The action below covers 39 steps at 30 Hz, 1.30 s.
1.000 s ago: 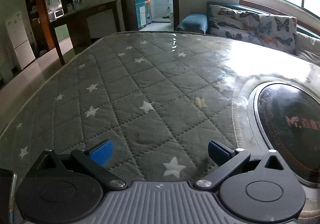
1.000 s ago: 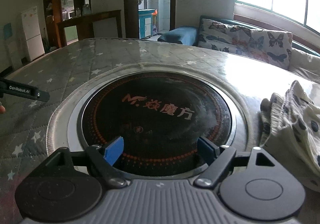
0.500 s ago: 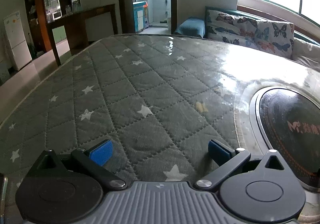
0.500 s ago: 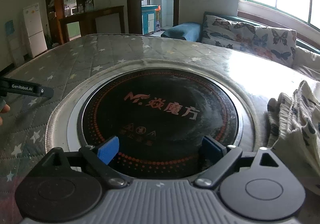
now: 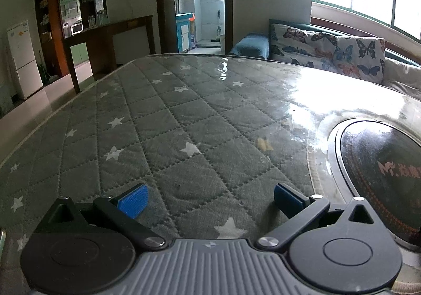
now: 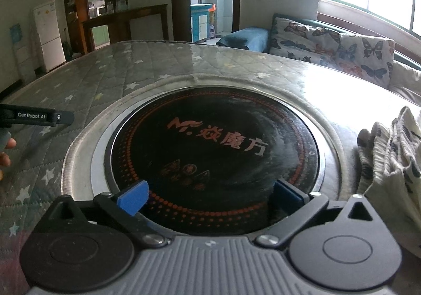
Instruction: Fold clothes
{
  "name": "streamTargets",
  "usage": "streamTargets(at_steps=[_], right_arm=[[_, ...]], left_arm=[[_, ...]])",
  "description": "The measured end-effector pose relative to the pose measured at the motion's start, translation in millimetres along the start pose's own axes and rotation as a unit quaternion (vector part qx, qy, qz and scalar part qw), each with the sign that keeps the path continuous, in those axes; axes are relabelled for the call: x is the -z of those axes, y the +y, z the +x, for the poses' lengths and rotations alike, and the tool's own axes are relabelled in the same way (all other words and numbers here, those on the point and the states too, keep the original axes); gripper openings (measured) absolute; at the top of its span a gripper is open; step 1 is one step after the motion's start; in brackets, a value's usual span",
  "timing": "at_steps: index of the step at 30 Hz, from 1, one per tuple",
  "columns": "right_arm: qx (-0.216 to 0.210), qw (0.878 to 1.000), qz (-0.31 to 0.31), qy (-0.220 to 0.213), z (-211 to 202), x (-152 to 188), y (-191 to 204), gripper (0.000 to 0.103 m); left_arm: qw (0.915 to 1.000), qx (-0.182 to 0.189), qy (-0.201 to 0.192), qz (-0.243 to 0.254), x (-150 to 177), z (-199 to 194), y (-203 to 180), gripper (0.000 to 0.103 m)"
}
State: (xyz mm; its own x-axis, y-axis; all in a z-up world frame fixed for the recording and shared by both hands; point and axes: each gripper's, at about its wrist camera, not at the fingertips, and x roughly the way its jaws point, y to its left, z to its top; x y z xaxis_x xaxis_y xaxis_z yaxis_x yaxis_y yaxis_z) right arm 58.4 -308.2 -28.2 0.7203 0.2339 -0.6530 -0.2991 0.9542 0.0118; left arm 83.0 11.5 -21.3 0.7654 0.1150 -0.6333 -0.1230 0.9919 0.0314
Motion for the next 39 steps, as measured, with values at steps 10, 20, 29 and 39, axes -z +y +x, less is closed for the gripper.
streamTargets(at_steps=[10,20,29,39], right_arm=[[0.001,1.0,-0.001,0.0,2,0,1,0.103],[0.002,1.0,-0.001,0.0,1,1,1,0.103],[0.002,1.0,0.0,0.0,1,2,0,0.103],[0.001,1.0,0.0,0.0,1,1,0,0.103]], left_arm=[[1.0,0.002,-0.001,-0.003,1,-2,2,0.103],[1.0,0.002,-0.001,-0.004,2,-4,3,0.103],[1.0,0.003,-0.002,-0.002,1,-1,8,0.103],[1.0,0.003,-0.002,-0.002,3,-3,11,0.103]])
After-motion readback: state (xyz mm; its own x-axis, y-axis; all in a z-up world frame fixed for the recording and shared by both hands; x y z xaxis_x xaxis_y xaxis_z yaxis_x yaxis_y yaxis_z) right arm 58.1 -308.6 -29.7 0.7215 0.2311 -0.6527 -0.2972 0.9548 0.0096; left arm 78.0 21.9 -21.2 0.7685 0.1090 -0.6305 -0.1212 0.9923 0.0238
